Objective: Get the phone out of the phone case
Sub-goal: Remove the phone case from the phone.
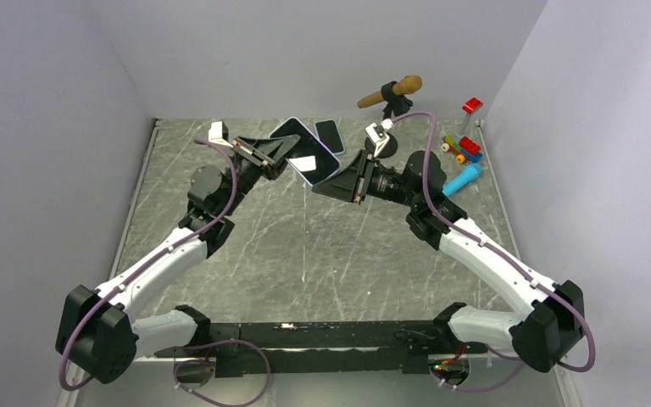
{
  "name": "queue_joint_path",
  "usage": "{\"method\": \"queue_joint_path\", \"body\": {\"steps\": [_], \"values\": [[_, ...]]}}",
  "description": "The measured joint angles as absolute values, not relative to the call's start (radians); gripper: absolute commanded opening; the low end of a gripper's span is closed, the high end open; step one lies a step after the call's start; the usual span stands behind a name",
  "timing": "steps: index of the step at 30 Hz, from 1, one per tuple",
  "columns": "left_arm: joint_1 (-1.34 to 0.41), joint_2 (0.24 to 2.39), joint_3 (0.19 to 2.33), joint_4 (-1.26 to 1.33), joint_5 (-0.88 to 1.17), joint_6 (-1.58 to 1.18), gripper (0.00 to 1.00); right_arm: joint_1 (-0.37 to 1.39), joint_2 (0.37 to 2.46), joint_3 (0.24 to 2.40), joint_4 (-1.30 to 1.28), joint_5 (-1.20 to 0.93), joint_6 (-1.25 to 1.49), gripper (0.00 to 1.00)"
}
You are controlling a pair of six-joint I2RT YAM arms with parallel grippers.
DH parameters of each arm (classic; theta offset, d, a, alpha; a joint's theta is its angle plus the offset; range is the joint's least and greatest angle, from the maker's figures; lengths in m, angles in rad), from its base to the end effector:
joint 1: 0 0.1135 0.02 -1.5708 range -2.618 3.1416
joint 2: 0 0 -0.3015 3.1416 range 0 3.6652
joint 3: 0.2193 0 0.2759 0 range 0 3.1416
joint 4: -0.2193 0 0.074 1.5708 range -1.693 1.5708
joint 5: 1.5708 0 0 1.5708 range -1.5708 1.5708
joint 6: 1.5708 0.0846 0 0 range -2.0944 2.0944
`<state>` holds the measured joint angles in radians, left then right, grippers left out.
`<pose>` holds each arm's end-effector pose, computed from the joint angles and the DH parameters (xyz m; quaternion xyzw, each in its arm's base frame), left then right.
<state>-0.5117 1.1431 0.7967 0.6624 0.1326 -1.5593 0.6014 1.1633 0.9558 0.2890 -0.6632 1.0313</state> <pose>0.2724 -0.1658 0.4019 -0.2465 0.5340 -0.7146 0.3786 0.2316 0.2221 0.4050 -0.0972 0.6771 0.6577 0.3154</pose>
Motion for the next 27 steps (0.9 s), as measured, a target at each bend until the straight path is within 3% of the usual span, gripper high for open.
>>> {"method": "queue_joint_path", "body": {"steps": [4,8,20,27], "values": [[-0.511,1.143,0.797,0.662,0.133,-1.563,0.00,0.605,1.182,0.972,0.293,-0.668,1.022,0.28],[-0.509,1.143,0.797,0.661,0.128,-1.569,0.00,0.606,1.196,0.981,0.303,-0.685,1.012,0.01],[-0.522,1.142,0.827,0.527,0.186,-1.817,0.00,0.569,1.217,0.971,0.388,-0.881,0.659,0.00],[-0.530,1.135,0.831,0.488,0.096,-1.849,0.00,0.523,1.336,0.953,0.650,-1.008,0.769,0.00]]}}
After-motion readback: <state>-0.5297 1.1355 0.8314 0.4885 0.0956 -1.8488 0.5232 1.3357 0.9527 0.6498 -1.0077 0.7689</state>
